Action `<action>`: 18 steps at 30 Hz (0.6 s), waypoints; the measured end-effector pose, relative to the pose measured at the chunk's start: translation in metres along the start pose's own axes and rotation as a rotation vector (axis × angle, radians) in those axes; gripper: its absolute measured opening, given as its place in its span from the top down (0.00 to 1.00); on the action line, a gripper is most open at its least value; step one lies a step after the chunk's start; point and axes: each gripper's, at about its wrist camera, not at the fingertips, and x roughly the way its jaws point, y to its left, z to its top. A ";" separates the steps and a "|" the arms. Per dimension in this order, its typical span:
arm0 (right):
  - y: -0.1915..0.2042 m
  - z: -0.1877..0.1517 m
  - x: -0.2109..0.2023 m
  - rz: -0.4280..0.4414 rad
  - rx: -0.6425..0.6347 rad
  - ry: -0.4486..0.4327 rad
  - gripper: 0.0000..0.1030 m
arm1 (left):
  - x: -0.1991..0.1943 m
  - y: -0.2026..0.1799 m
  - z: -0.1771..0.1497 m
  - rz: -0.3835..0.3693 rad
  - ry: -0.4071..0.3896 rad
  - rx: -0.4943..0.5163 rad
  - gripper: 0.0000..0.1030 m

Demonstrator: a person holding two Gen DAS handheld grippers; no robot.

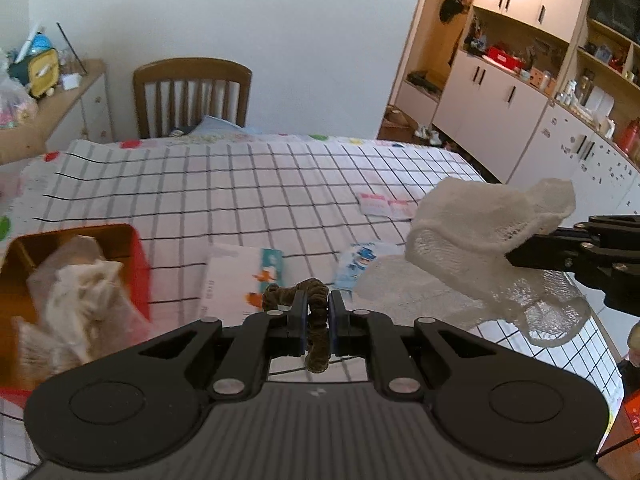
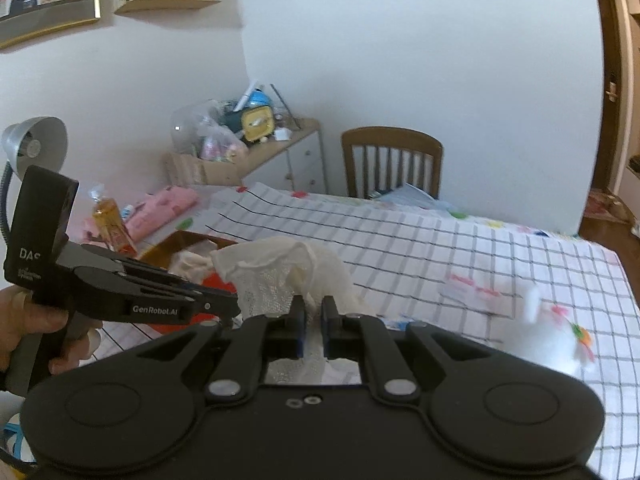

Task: Organize soft objects
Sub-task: 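Lift and carry the hair tie and mesh cloth with both tools over the tin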

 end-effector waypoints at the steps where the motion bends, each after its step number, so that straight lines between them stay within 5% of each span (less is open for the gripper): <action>1: 0.005 0.004 0.003 0.009 -0.004 -0.001 0.93 | -0.004 0.006 0.000 0.005 -0.005 -0.004 0.90; 18: 0.099 0.067 0.063 0.124 -0.070 -0.033 0.93 | -0.054 0.094 0.002 0.078 -0.051 -0.050 0.90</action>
